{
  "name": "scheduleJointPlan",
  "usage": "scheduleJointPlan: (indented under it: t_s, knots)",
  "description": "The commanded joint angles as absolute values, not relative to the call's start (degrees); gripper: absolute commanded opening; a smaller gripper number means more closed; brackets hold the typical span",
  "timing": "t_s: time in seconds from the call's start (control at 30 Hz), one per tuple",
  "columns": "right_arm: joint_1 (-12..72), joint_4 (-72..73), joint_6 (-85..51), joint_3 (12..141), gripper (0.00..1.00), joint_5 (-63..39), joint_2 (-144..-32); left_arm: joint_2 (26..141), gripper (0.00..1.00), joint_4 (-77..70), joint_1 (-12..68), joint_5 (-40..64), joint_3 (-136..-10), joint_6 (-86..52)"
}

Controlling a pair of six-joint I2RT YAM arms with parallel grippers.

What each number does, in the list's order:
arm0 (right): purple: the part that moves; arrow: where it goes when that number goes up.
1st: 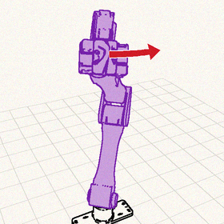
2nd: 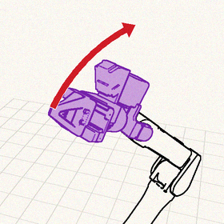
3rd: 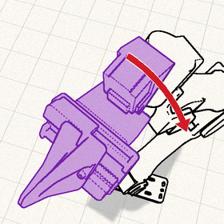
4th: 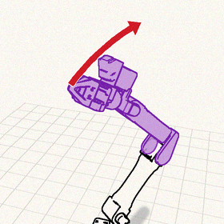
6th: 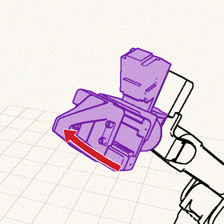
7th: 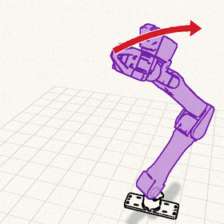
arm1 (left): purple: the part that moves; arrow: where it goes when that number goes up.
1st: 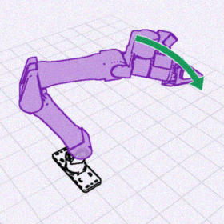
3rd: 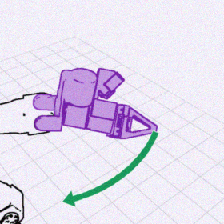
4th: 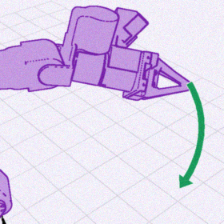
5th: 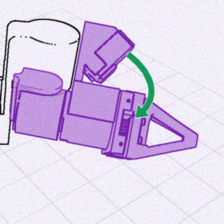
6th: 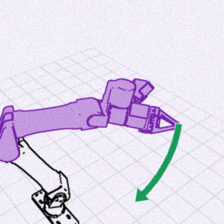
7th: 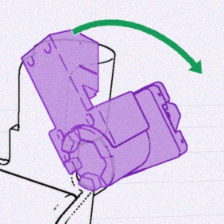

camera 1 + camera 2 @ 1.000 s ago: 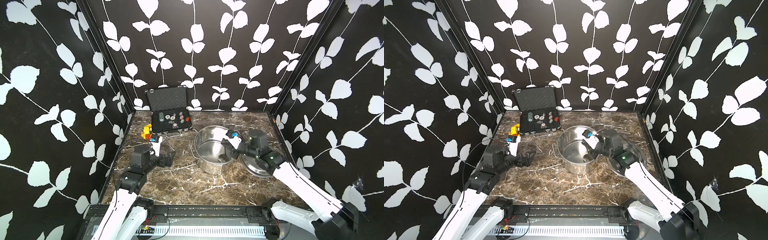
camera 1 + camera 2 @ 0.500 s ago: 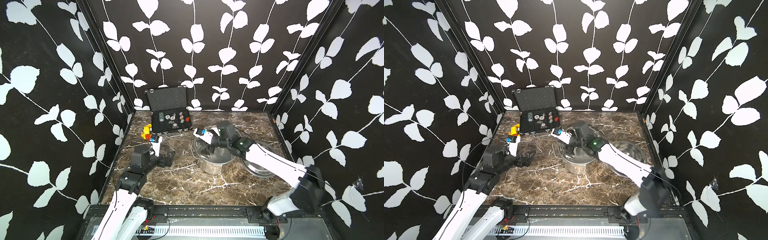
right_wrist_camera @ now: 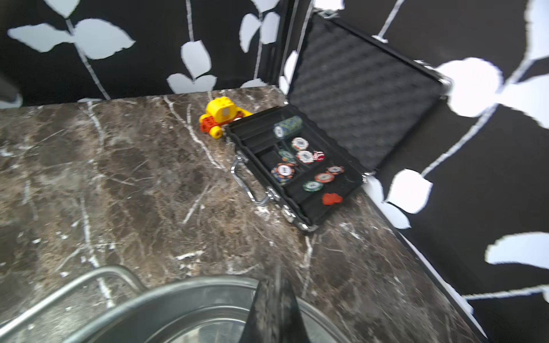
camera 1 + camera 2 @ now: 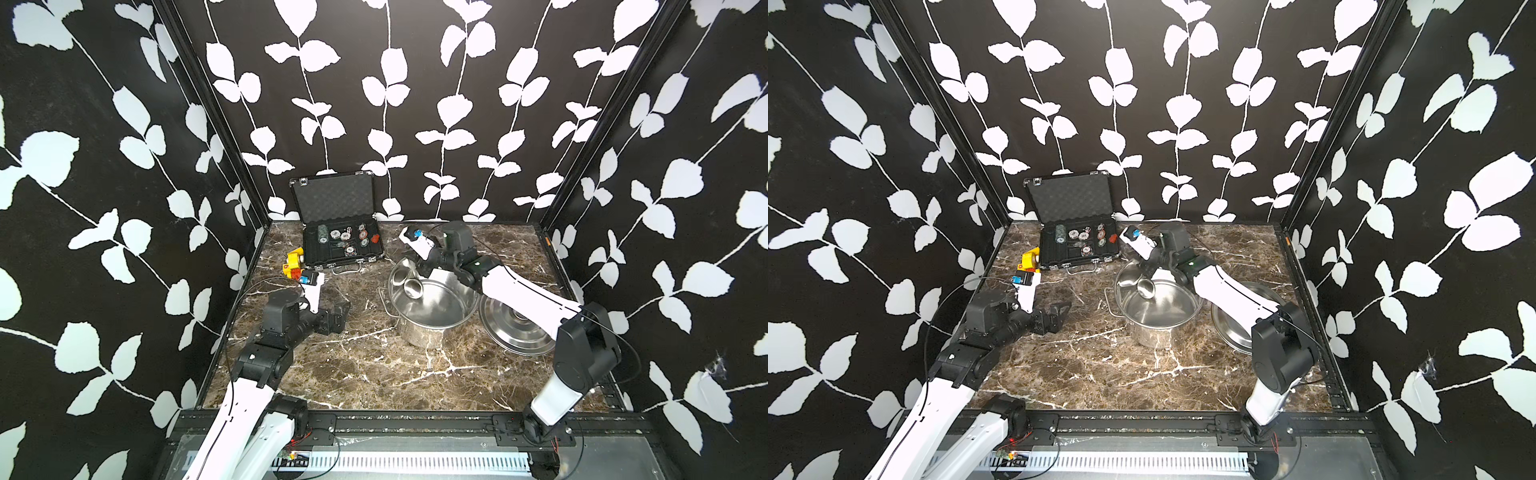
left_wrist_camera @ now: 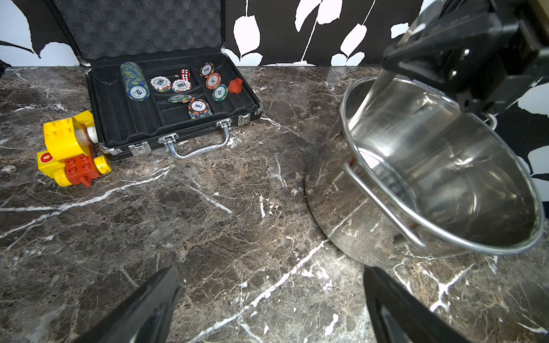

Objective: Stir the soup with a spoon
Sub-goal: Stir the soup in the pan with a stick.

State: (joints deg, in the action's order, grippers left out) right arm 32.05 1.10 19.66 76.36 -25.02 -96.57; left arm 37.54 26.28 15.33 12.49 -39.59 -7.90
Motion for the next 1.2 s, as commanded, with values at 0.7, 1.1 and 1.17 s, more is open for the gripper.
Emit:
scheduleJointPlan:
  t_s: [0.7,1.1,1.17]
  knots:
    - [25.1,-3.4,15.8,51.0,0.0,-23.6,-63.7,37.0,0.99,25.3,15.5,11.3,-39.3,-7.3]
    - [42.2,-6.7,19.1,54.4,0.0,-18.1,-63.0,36.2,0.99,25.2,15.5,10.0,-39.2,-7.2]
    - [44.2,-5.1,20.0,56.4,0.0,-17.9,-65.8,36.0,0.99,25.2,15.4,9.9,-39.1,-7.2]
